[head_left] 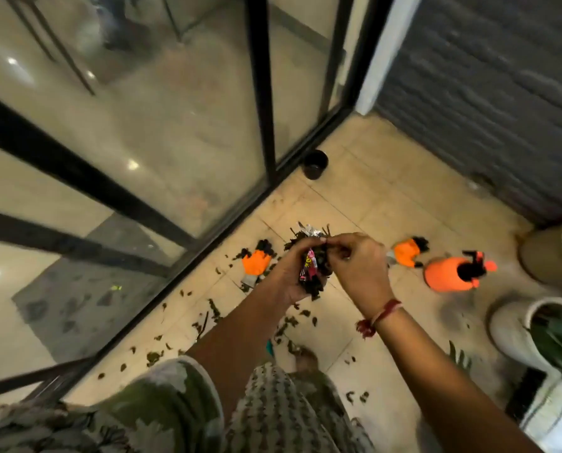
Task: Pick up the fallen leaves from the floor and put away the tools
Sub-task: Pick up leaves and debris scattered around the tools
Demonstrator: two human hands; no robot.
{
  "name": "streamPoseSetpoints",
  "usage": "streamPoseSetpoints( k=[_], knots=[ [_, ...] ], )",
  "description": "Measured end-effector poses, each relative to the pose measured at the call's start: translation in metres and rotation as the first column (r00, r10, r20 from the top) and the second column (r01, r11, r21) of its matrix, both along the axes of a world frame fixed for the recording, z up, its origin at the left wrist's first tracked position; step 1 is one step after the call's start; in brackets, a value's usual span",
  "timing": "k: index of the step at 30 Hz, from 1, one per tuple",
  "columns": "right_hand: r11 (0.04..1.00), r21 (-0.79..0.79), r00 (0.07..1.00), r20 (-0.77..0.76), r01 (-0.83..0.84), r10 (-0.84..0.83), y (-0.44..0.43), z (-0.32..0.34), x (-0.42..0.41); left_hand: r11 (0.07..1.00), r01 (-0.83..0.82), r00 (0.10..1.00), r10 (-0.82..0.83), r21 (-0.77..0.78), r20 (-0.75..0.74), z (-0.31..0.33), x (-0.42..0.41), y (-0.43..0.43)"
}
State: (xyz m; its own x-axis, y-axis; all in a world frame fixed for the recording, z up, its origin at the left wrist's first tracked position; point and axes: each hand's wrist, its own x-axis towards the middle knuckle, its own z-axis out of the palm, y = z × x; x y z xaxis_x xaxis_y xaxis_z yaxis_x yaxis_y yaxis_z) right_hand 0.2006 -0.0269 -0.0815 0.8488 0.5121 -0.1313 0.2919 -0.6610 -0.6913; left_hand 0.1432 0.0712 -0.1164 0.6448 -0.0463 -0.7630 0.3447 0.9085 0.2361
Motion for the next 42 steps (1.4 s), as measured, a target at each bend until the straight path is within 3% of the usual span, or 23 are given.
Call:
streamPoseSetpoints(
  k=[2, 6, 8, 10, 12, 15, 20, 25, 32, 36, 42],
  knots=[
    [0.996, 0.009, 0.996, 0.0, -0.092, 0.092, 0.005, 0.007, -0.016, 0.992, -0.121, 0.992, 0.122, 0.039, -0.022, 0.007, -0.016, -0.001],
    [0.948, 0.243, 0.953, -0.174, -0.203, 0.249, 0.015, 0.022, -0.056, 0.908, -0.417, 0.908, 0.419, 0.047, -0.027, 0.017, -0.06, -0.001],
    [0.901, 0.395, 0.903, -0.3, -0.177, 0.308, 0.018, 0.026, -0.073, 0.85, -0.526, 0.85, 0.526, 0.034, 0.028, 0.026, -0.085, 0.004],
    [0.857, 0.512, 0.801, -0.493, -0.049, 0.341, 0.025, 0.027, -0.09, 0.787, -0.616, 0.782, 0.615, -0.02, 0.104, 0.033, -0.12, 0.014],
    [0.86, 0.499, 0.628, -0.704, 0.108, 0.33, 0.035, 0.027, -0.103, 0.703, -0.708, 0.689, 0.708, -0.065, 0.154, 0.036, -0.16, 0.021],
    [0.911, 0.38, 0.376, -0.876, 0.157, 0.301, 0.058, 0.025, -0.137, 0.553, -0.828, 0.527, 0.824, -0.093, 0.208, 0.036, -0.23, 0.026],
    [0.963, 0.261, 0.201, -0.942, -0.062, 0.269, 0.1, 0.021, -0.221, 0.188, -0.978, 0.176, 0.976, -0.094, 0.126, 0.037, -0.318, 0.019],
    [0.907, 0.205, 0.126, -0.956, -0.367, 0.266, 0.129, 0.025, -0.334, -0.15, -0.983, -0.16, 0.983, -0.109, 0.089, 0.032, -0.404, -0.003],
    [0.661, 0.235, 0.024, -0.934, -0.713, 0.358, 0.15, 0.025, -0.48, -0.481, -0.87, -0.485, 0.874, -0.112, 0.019, 0.02, -0.511, -0.018],
    [0.568, 0.284, -0.027, -0.908, -0.773, 0.417, 0.163, 0.023, -0.547, -0.599, -0.79, -0.606, 0.795, -0.129, 0.021, 0.029, -0.565, -0.005],
    [0.643, 0.245, -0.051, -0.951, -0.726, 0.305, 0.18, 0.025, -0.628, -0.735, -0.661, -0.749, 0.657, -0.152, 0.079, 0.046, -0.638, 0.016]
  ],
)
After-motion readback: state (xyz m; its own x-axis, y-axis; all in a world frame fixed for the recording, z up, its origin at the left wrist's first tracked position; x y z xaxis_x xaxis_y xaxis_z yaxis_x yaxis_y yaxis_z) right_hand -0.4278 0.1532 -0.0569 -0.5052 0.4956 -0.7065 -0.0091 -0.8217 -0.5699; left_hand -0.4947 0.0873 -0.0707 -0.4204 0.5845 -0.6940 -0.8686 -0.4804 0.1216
